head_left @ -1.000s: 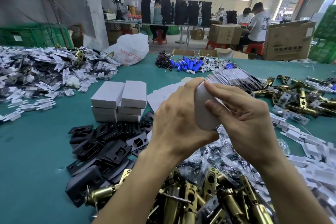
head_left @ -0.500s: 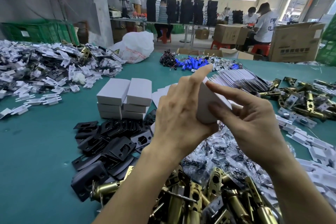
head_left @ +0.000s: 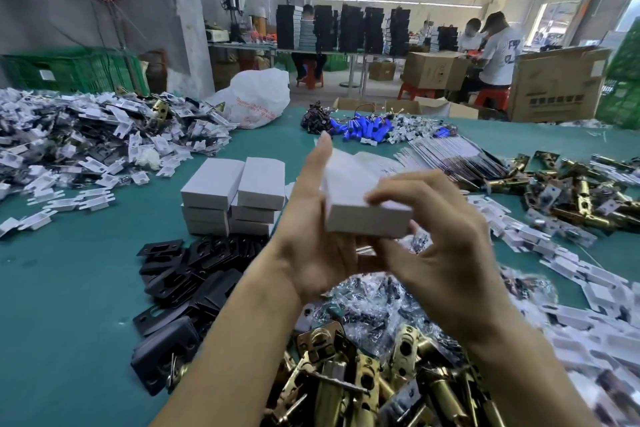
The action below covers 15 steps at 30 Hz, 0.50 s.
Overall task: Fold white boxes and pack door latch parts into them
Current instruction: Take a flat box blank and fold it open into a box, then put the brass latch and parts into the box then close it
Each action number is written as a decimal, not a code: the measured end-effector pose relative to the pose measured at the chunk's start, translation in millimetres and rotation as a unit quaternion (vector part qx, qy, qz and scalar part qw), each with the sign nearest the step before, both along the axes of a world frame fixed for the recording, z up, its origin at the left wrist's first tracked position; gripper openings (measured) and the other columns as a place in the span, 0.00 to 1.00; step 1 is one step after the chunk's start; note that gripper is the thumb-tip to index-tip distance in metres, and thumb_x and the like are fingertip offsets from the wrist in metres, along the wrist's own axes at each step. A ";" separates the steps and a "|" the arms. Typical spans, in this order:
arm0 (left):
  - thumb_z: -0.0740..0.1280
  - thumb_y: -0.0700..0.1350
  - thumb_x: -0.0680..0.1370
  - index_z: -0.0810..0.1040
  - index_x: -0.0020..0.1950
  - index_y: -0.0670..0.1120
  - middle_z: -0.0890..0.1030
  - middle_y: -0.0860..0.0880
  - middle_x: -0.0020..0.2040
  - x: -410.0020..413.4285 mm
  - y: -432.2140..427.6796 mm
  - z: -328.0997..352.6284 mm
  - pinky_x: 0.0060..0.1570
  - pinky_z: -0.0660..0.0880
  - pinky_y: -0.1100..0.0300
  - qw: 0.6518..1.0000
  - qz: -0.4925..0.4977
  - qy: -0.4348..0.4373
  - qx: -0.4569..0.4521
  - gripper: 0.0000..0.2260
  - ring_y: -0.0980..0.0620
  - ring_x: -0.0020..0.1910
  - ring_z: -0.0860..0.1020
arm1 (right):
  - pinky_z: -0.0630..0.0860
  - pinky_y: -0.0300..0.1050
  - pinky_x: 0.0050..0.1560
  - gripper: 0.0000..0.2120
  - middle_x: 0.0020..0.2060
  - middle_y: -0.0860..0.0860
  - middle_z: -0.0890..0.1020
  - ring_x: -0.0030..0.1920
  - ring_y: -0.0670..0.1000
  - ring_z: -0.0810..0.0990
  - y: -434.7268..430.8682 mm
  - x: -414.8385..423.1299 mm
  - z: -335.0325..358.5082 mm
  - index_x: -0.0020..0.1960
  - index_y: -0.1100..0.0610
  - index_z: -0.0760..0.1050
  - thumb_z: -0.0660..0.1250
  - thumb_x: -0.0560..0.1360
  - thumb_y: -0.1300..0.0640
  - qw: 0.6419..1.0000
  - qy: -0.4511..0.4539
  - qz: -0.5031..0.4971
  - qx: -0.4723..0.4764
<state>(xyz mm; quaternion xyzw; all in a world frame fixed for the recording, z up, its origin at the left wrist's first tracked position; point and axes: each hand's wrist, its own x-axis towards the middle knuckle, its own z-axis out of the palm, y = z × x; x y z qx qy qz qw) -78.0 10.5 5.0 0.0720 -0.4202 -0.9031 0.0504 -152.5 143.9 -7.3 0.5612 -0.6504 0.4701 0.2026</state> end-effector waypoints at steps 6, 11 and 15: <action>0.71 0.52 0.65 0.74 0.64 0.41 0.82 0.42 0.42 -1.7 -10.5 0.3 0.43 0.81 0.46 0.990 0.140 -0.014 0.027 0.31 0.46 0.36 0.82 | 0.73 0.36 0.58 0.16 0.54 0.40 0.80 0.59 0.40 0.77 3.5 -3.4 -4.3 0.58 0.47 0.79 0.74 0.73 0.61 0.991 -0.046 0.020 0.126; 0.74 0.45 0.66 0.73 0.68 0.48 0.79 0.41 0.53 4.7 -24.7 -3.0 0.42 0.81 0.36 0.973 0.228 -0.020 -0.020 0.31 0.41 0.52 0.81 | 0.79 0.41 0.53 0.12 0.51 0.35 0.80 0.50 0.36 0.78 20.8 -25.8 -10.7 0.59 0.43 0.78 0.67 0.79 0.55 0.950 -0.131 -0.119 0.258; 0.72 0.44 0.66 0.75 0.66 0.48 0.78 0.39 0.55 3.1 -25.0 -4.5 0.40 0.82 0.45 0.969 0.239 0.011 -0.063 0.27 0.40 0.50 0.80 | 0.79 0.44 0.55 0.11 0.55 0.42 0.80 0.49 0.40 0.79 33.1 -35.2 -19.1 0.60 0.45 0.76 0.68 0.78 0.54 0.867 -0.153 -0.165 0.444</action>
